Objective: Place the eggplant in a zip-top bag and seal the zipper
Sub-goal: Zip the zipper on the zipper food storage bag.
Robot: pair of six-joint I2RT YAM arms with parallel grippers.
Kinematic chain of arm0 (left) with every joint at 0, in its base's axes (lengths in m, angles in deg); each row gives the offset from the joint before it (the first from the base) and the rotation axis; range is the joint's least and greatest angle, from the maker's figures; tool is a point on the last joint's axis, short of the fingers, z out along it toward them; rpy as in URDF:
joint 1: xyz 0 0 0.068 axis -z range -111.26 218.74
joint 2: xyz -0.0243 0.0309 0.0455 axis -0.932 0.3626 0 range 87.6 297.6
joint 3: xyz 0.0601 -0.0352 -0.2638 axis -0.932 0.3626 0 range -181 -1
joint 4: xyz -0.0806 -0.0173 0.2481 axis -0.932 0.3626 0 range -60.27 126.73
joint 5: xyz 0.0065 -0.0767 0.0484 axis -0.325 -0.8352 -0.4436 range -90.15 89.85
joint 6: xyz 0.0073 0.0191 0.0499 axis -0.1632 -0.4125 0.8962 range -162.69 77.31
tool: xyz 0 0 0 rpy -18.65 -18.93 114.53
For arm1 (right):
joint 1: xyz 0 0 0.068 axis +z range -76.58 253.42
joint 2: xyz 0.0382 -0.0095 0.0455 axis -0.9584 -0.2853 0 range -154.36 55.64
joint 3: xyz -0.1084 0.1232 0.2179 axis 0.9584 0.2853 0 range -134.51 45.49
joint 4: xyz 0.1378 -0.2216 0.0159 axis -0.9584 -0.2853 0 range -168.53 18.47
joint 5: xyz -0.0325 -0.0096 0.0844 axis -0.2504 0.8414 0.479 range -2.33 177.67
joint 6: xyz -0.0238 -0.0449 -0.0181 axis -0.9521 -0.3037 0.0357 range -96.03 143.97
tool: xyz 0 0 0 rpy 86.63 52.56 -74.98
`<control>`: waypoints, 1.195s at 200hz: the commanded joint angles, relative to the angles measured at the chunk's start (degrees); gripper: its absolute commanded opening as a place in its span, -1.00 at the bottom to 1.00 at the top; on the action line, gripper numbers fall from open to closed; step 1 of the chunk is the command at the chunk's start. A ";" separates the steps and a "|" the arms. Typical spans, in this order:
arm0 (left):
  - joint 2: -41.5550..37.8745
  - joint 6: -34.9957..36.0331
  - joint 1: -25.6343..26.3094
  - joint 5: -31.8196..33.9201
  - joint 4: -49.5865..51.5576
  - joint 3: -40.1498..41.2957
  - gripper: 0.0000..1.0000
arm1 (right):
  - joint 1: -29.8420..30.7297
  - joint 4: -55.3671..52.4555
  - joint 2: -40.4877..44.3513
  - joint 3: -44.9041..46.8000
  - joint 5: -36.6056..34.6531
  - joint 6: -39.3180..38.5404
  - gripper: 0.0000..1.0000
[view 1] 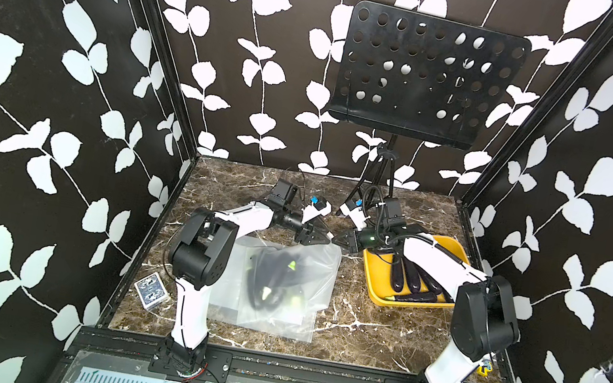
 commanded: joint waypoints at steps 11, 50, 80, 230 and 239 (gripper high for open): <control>0.59 1.18 -0.34 -3.67 -2.40 -2.28 0.11 | -0.54 -0.16 0.60 -2.93 2.14 -2.42 -0.93; -0.23 -0.07 -0.35 -5.57 -5.30 -2.18 0.10 | -1.22 0.32 -0.11 -3.72 2.07 -1.68 -0.94; -1.07 1.08 -0.33 -6.12 -3.94 -1.80 -0.21 | -1.69 -0.06 -0.56 -4.11 0.58 -1.47 -0.93; -1.05 -3.58 -0.30 -9.47 -6.18 -1.81 -0.53 | -1.79 1.57 -1.48 -4.25 0.33 -0.46 -0.93; -1.01 -3.65 -0.29 -9.67 -6.18 -2.01 -0.59 | -1.82 1.55 -1.29 -4.05 0.21 -0.57 -0.93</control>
